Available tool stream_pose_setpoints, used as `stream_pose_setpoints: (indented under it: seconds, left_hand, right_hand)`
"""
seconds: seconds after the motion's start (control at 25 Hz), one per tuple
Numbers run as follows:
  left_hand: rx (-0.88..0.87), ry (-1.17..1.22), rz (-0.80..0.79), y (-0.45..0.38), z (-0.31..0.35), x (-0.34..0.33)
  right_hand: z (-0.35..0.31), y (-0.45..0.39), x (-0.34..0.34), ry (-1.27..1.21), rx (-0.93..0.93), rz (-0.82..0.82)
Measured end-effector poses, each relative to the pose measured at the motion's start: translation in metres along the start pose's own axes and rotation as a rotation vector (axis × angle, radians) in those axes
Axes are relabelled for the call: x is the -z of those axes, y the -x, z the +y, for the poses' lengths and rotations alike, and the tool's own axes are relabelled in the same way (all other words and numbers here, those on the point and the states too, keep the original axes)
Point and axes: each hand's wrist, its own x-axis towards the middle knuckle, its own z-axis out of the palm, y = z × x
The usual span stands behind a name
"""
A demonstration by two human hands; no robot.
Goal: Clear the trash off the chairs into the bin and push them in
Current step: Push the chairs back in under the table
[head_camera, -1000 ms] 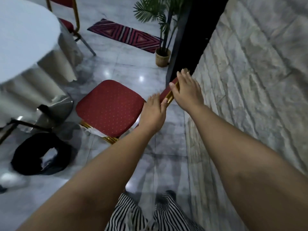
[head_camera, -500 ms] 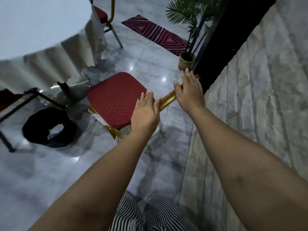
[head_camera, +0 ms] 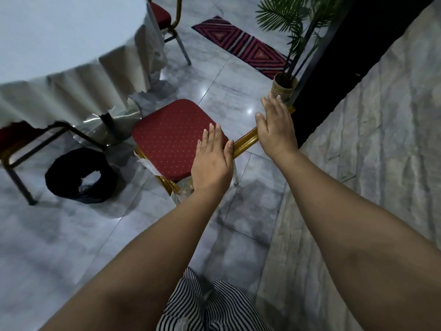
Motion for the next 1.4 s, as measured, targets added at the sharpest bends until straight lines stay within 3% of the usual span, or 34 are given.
stream_pose_setpoints:
  seconds: [0.72, 1.0, 1.4]
  left_hand:
    - [0.119, -0.103, 0.020, -0.117, -0.009, -0.003]
    - [0.189, -0.111, 0.001, -0.131, -0.009, 0.002]
    - [0.402, -0.124, 0.208, -0.165, 0.008, -0.005]
  right_hand:
    - [-0.008, -0.137, -0.027, 0.035, 0.130, -0.156]
    - [-0.004, -0.162, -0.030, 0.156, 0.423, -0.201]
    - [-0.001, -0.194, -0.035, 0.094, 0.704, -0.231]
